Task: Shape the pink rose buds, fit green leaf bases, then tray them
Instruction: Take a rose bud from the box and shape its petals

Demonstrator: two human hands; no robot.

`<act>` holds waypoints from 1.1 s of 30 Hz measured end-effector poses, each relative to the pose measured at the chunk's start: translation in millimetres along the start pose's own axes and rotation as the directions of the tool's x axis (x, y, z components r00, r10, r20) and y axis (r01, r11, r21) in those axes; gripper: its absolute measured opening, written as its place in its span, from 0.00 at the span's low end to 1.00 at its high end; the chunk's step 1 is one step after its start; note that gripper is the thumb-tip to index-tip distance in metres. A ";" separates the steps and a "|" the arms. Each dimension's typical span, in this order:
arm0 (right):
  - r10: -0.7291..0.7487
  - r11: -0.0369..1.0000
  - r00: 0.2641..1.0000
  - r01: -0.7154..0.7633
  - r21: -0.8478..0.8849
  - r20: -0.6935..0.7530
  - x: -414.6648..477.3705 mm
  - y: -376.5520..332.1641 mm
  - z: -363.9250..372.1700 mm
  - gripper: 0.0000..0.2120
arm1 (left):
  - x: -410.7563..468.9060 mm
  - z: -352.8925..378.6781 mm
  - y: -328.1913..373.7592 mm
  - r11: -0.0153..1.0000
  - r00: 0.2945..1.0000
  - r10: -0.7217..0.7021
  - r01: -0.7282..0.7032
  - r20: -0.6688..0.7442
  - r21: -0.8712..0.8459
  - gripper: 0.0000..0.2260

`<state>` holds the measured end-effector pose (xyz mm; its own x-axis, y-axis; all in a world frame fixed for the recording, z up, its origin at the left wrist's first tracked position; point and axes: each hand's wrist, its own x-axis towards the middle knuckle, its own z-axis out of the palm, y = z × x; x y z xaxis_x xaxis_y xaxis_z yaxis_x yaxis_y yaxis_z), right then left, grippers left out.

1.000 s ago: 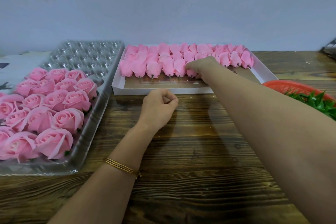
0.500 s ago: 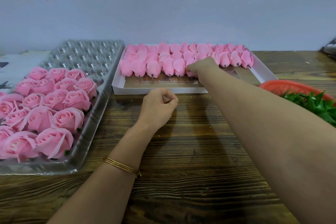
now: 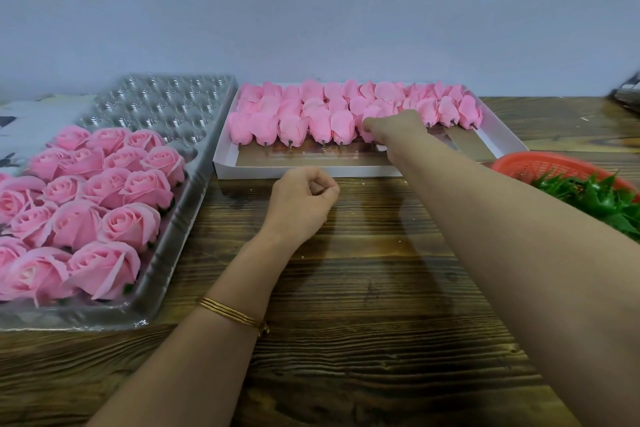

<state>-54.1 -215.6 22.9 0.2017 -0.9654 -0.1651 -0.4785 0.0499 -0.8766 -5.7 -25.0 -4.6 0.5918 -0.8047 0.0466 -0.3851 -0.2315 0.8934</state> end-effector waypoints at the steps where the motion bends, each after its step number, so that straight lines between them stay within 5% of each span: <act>1: -0.007 1.000 1.000 0.007 0.025 -0.001 -1.0 0.9 -1.5 0.25 | 0.3 0.0 -0.3 1.000 1.000 0.002 -0.002 -0.001 -0.002 0.08; 8: -0.066 0.992 0.996 0.072 0.105 -0.056 -6.6 1.3 -13.6 0.11 | 2.0 -0.3 -2.2 1.000 1.000 0.003 -0.003 0.008 -0.016 0.08; 18: -0.197 0.959 0.978 0.207 0.194 -0.068 -45.1 2.4 -29.7 0.15 | 2.4 -0.4 -1.1 0.978 0.997 -0.021 0.035 0.069 -0.204 0.03; 22: -0.258 0.947 0.966 0.260 0.188 -0.035 -75.1 7.4 -31.7 0.12 | 1.4 -5.4 7.4 0.843 0.974 -0.064 0.168 0.216 -0.511 0.09; 26: -0.281 0.938 0.959 0.269 0.219 0.025 -103.9 11.7 -32.5 0.15 | -1.2 -8.4 13.3 0.625 0.927 -0.061 0.325 0.370 -0.710 0.25; 33: -0.290 0.940 0.951 0.261 0.218 0.112 -138.9 31.3 -30.7 0.18 | -9.9 -5.5 15.8 0.673 0.881 0.048 0.319 0.471 -0.667 0.25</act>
<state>-123.3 -87.8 32.3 0.4262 -0.9034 0.0464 -0.2115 -0.1494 -0.9659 -13.8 -17.6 11.5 0.1692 -0.9775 -0.1262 0.4018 -0.0485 0.9144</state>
